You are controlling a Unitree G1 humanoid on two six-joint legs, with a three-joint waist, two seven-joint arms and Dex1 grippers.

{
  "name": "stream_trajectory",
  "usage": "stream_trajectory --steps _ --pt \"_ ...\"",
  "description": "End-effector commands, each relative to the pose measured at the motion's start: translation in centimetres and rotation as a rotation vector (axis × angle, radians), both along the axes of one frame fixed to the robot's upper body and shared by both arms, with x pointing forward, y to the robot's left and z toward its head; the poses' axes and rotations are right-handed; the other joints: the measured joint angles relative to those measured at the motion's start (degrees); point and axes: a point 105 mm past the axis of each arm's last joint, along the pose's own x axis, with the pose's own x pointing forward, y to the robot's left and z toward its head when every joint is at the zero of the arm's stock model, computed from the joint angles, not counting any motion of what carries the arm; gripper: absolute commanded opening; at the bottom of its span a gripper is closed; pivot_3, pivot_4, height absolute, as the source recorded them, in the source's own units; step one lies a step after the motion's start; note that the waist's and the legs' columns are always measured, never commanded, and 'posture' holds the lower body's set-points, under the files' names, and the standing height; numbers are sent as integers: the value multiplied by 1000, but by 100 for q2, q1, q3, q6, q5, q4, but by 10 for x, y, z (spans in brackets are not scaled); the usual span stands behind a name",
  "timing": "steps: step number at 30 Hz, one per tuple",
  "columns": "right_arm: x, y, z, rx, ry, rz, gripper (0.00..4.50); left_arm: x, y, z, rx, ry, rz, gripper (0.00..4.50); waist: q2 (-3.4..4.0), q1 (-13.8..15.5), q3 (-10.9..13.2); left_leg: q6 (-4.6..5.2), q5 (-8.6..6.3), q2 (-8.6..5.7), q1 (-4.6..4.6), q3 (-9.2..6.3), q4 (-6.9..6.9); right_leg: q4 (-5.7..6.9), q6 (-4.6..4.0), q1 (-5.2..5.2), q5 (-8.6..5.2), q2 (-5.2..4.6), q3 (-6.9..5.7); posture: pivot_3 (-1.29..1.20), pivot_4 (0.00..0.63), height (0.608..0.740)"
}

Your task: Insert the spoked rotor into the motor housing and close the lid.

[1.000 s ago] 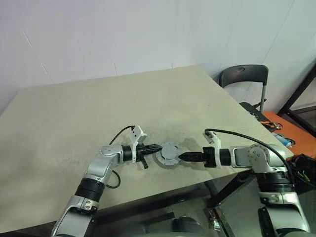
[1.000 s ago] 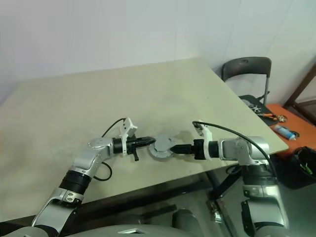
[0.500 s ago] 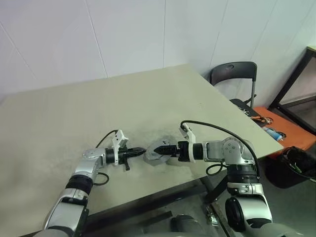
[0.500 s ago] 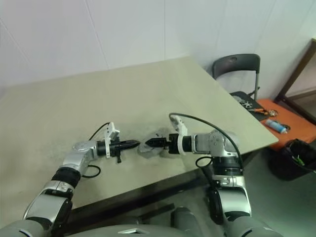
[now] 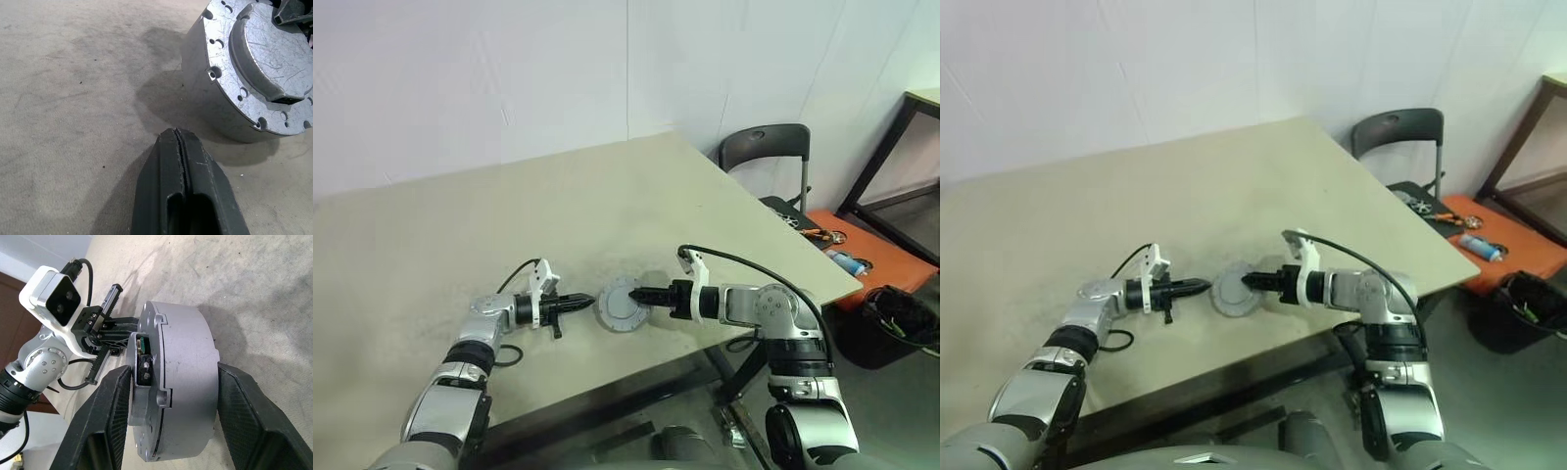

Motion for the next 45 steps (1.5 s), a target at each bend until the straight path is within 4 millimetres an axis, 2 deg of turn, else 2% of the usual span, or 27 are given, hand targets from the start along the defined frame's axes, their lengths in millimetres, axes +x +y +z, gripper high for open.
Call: stream_trajectory --steps 1,6,12,19,23,29,33,38,41,45 --pt "0 -2 -7 -56 15 -5 2236 -5 -14 -4 4 24 -26 0 0 6 0 0 0 -1 -1 0 0 -1 0 0 0 -1 1 0 0 740" --pt "1 -1 -13 -65 25 -26 2236 -1 -32 10 -24 -3 -24 0 2 48 -1 0 0 -10 -6 -1 0 -13 3 -4 -1 -8 1 0 0 740" --pt "2 -3 -18 -73 42 -36 2234 2 -40 63 -161 -79 26 0 0 125 0 0 -1 -10 -13 -2 0 -21 2 -27 0 -13 2 0 0 740" --pt "3 -2 -19 -50 48 -57 2234 13 -8 117 -171 -138 122 0 1 90 2 0 -1 -7 -21 2 -5 -23 3 -35 -1 -8 4 0 0 740" --pt "4 -2 -22 -41 72 -70 2234 18 1 145 -188 -160 165 0 2 93 3 0 -1 -2 -19 -1 -8 -21 3 -35 -2 -2 1 0 0 740" --pt "13 -10 -34 4 151 -175 2234 18 0 163 -214 -200 218 0 2 113 3 -1 -1 -5 -11 0 -8 -30 2 -32 -1 -3 2 0 0 740" --pt "21 -9 -31 114 182 -252 2234 14 -1 170 -241 -203 240 0 4 114 4 -1 -1 -5 -13 -1 -8 -31 0 -32 0 -7 2 0 0 740" --pt "24 6 -11 277 174 -256 2234 11 4 167 -243 -169 264 0 10 106 12 -1 -1 -5 -14 -1 -8 -29 1 -33 0 -4 2 0 0 740" --pt "23 16 10 389 137 -229 2234 11 6 166 -245 -162 277 0 11 95 17 -2 0 -5 -26 0 -8 -30 0 -49 1 -3 2 0 0 740" --pt "22 19 24 462 124 -223 2234 12 7 165 -248 -155 287 0 15 89 23 -4 0 -5 -55 3 -14 -26 -22 -89 14 -5 10 0 0 740"
